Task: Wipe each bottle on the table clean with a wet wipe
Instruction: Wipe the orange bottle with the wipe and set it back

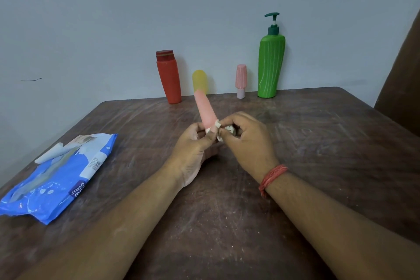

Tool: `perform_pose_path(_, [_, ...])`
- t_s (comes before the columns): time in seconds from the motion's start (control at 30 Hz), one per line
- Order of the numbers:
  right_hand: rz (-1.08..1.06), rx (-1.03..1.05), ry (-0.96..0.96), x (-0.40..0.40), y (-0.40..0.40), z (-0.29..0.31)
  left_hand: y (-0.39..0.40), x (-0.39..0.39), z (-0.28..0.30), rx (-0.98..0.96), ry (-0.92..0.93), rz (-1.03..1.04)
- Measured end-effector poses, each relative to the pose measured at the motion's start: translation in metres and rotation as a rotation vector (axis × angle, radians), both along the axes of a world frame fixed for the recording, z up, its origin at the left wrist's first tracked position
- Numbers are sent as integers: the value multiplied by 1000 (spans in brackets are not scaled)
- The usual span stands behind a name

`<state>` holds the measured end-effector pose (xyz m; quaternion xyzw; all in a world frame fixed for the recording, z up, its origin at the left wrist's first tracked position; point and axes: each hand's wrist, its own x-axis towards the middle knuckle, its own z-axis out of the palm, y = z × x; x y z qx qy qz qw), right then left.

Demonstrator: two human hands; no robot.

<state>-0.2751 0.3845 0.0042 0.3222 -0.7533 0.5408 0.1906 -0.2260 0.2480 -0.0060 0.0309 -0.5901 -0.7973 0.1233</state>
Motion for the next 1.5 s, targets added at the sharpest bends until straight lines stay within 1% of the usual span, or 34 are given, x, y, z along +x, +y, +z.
perform_pose_path(0.07, [-5, 30, 31, 0, 0, 0, -1, 0, 0, -11, 19, -44])
perform_pose_path(0.2, [-65, -8, 6, -6, 2, 2, -2, -1, 0, 87, 33, -97])
perform_pose_path(0.33, [43, 3, 76, 1, -1, 0, -7, -3, -2, 86, 29, -73])
perform_pose_path(0.47, [-1, -38, -29, -5, 2, 0, -6, -3, 1, 79, 47, -70])
perform_pose_path(0.5, [-6, -25, 15, -5, 3, 1, -5, -3, 1, 88, 53, -63])
perform_pose_path(0.57, [10, 27, 172, -3, 4, 3, -6, -3, 2, 92, 59, -43])
perform_pose_path(0.6, [14, 43, 213, -2, 4, 3, -6, -2, 2, 85, 59, -36])
perform_pose_path(0.63, [5, 46, 197, -2, 4, 2, -5, -2, 2, 80, 56, -34])
perform_pose_path(0.73, [-28, 3, -30, -7, 6, 1, -4, -1, 2, 78, 53, -29])
perform_pose_path(0.87, [65, -44, -279, -8, 6, -1, -5, -1, 2, 0, 42, 25])
perform_pose_path(0.93, [119, -191, -454, -6, 2, -3, -4, -2, 1, -133, 34, 95])
perform_pose_path(1.03, [254, -521, -839, -2, -2, -1, -1, -3, -1, -337, 57, 195])
perform_pose_path(1.1, [287, -653, -1022, -2, -3, 2, 2, -4, -2, -455, 79, 237])
perform_pose_path(1.13, [303, -703, -1083, -2, -3, 4, 3, -4, -1, -519, 89, 259])
perform_pose_path(1.23, [378, -787, -1178, 0, -3, 8, 4, -5, 1, -641, 133, 303])
perform_pose_path(1.33, [447, -792, -1212, 0, -1, 9, 2, -6, 3, -636, 141, 330])
perform_pose_path(1.5, [417, -770, -1172, -2, -1, 8, 0, -7, 2, -638, 104, 290])
